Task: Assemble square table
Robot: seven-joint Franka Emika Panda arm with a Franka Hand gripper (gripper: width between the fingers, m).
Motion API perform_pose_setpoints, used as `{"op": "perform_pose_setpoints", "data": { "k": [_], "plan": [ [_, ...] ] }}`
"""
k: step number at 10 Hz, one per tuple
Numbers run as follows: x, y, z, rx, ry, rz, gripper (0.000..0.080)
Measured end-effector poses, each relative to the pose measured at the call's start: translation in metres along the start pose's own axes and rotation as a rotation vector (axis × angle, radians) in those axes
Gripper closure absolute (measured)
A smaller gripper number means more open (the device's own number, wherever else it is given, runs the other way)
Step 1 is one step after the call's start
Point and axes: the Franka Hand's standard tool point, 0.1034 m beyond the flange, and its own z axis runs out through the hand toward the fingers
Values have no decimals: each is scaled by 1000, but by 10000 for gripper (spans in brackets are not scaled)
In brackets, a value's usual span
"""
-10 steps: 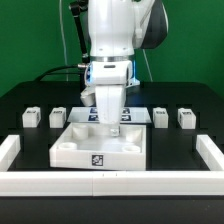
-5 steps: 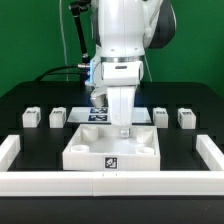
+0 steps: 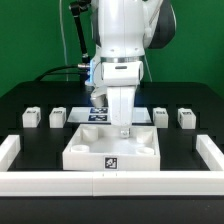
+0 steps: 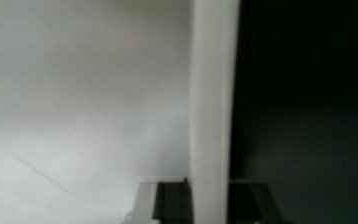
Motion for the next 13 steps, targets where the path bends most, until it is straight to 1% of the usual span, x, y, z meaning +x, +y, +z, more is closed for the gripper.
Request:
{"op": "perform_pose_setpoints", "data": {
  "k": [1,3,4,6,7,9,10,11,12,13],
  "plan": [
    [14,1,1,0,9,-6,739],
    [37,13,2,-11,25,-26,739],
    [47,18,3,-10,31,-38,739],
    [59,27,4,7,34,-50,739],
    [64,30,5,9,37,-43,739],
    [75,30,6,36,31,-32,739],
    [75,30,6,48,22,-20,739],
    [75,31,6,72,13,-17,739],
    [75,30,5,88,7,-17,739],
    [74,30,5,93,6,-21,739]
  ]
}}
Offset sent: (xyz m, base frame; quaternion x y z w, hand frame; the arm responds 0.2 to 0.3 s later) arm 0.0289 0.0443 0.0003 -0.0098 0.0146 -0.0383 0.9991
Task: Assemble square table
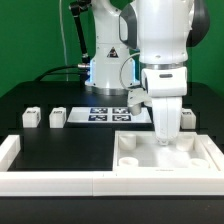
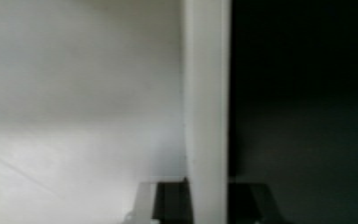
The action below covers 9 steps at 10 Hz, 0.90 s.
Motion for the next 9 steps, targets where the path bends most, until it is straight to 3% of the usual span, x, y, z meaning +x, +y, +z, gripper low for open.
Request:
{"op": "perform_pose_setpoints", "data": {
  "k": [4,5,6,7,8,9],
  "plan": [
    [-1,0,1,-9,4,-1,739],
    [-1,-1,1,-8,4,0,555],
    [-1,-1,1,-8,4,1,420],
    [-1,-1,1,-8,4,1,420],
    [-1,-1,1,-8,4,1,238],
    [-1,0,1,-9,4,1,178]
  ]
}}
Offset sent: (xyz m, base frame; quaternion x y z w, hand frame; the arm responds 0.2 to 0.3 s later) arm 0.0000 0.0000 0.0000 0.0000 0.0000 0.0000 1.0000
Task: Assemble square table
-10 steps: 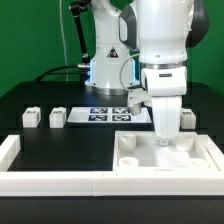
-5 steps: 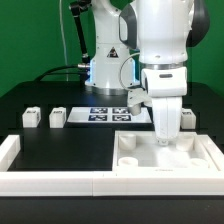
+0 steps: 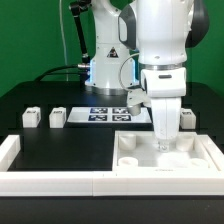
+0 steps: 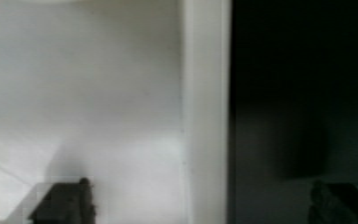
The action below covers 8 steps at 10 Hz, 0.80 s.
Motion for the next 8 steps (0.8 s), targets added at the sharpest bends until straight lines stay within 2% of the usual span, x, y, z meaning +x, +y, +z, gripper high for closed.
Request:
{"op": "perform_pose_setpoints", "data": {
  "k": [7,8],
  "plan": [
    [0,0,-1,-1,0,6,150],
    [0,-1,-9,-2,-7,78,150]
  ]
}}
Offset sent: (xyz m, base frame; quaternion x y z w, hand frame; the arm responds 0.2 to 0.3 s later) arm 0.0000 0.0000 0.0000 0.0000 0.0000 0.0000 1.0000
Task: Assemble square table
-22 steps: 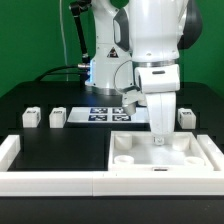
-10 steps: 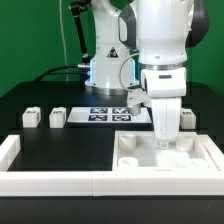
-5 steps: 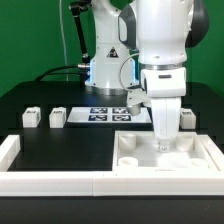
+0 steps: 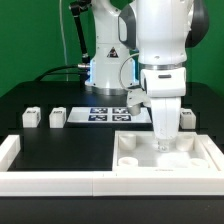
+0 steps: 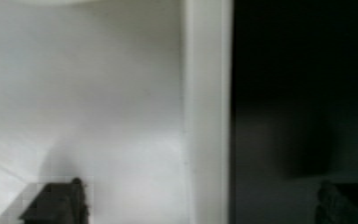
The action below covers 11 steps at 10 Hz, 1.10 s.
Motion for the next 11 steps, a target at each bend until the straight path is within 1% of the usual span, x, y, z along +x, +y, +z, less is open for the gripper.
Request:
{"op": "perform_pose_setpoints", "data": {
  "k": [1,2,3,4,5,6,7,9,11],
  "plan": [
    [0,-7,-12,-3,-10,23,150],
    [1,-15,-21,1,-19,79,150],
    [11,-21,-31,-4,-26,225,150],
    [25,-27,-42,-10,-30,326,150],
    [41,-27,-54,-15,-37,459,150],
    [52,-31,-54,-23,-29,522,150],
    [53,-34,-49,-13,-32,568,150],
    [52,-33,-50,-14,-30,685,150],
    [54,-36,-49,-12,-31,877,150]
  ]
}}
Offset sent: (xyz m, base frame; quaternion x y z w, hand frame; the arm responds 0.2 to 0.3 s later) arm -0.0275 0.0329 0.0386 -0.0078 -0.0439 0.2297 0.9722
